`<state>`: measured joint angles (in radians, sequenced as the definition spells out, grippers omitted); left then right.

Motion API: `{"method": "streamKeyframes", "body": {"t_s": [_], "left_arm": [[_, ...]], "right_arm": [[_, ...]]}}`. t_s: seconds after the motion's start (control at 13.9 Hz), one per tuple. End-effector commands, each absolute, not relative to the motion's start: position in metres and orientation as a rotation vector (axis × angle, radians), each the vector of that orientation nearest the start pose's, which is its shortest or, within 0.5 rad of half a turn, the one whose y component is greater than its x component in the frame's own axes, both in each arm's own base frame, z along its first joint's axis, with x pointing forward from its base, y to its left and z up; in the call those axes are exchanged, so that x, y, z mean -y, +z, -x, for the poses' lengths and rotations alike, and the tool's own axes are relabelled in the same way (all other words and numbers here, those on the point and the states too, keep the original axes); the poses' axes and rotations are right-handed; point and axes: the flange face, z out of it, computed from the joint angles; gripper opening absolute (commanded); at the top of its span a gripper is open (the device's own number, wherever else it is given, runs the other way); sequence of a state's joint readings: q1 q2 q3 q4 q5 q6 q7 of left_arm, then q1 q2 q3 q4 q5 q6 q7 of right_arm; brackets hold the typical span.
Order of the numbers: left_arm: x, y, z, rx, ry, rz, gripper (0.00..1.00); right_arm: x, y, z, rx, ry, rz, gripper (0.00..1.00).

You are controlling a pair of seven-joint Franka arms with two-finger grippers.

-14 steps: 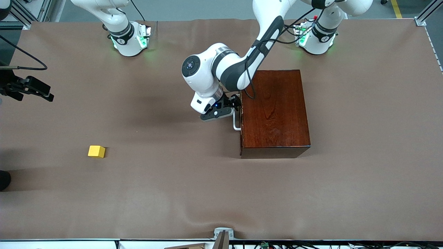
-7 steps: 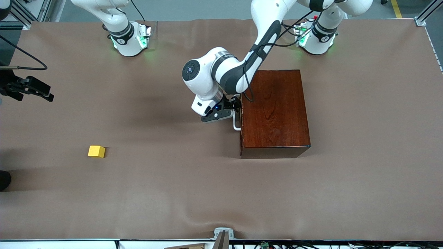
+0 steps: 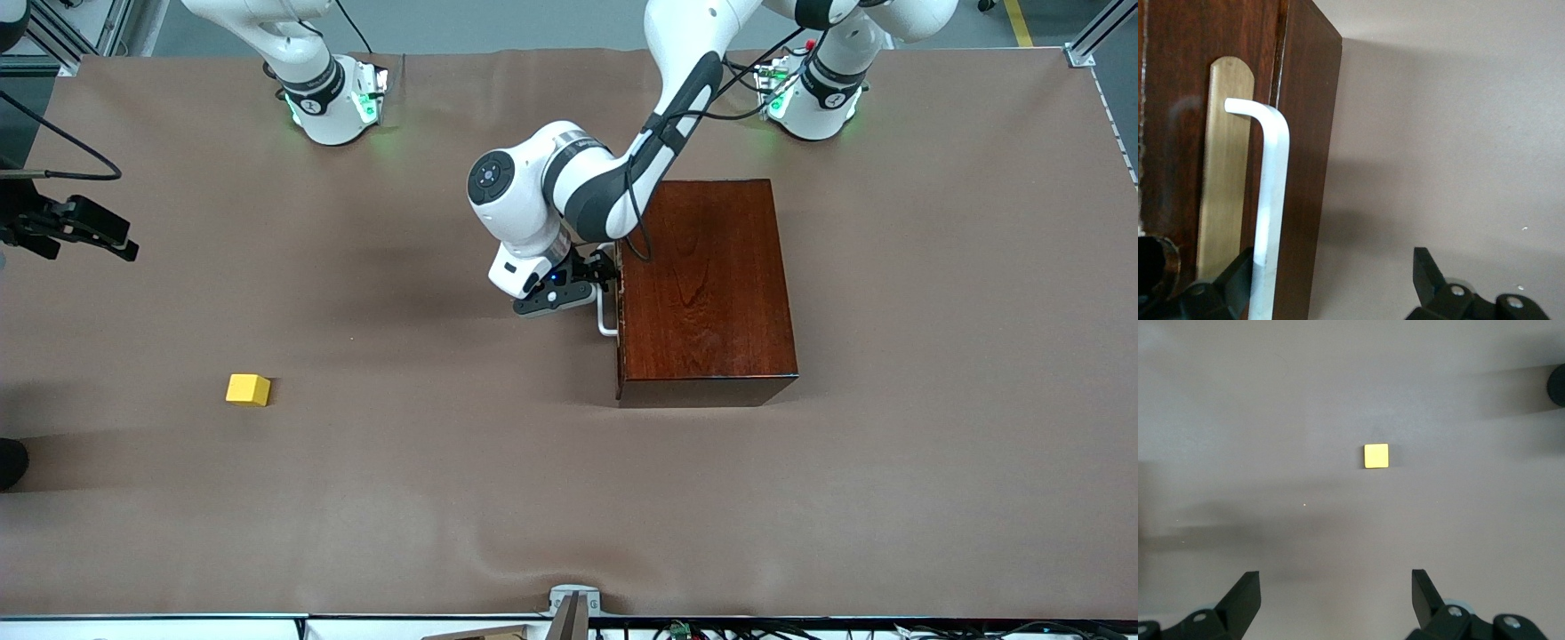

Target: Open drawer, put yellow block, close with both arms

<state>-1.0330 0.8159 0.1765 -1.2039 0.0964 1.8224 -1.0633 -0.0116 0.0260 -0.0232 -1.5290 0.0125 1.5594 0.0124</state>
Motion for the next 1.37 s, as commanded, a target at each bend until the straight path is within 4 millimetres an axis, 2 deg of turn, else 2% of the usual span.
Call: {"method": "streamKeyframes", "body": {"t_s": [0.0,0.5,1.3], "left_arm": [[0.588,0.289,-0.464,0.227,-0.213,2.905,1.0],[0.607,0.294,-0.459,0.265,-0.282,3.001,1.0],[0.627,0.289,-0.447,0.254,-0.312,3.086,1.0]], "right_arm": [[0.017,0.632,-0.558,-0.084,-0.014,3.141,1.0],[0.017,0.632,-0.558,-0.084,-0.014,3.141,1.0],[0.016,0.631,-0.558,-0.082,-0.012,3.141,1.0]]}}
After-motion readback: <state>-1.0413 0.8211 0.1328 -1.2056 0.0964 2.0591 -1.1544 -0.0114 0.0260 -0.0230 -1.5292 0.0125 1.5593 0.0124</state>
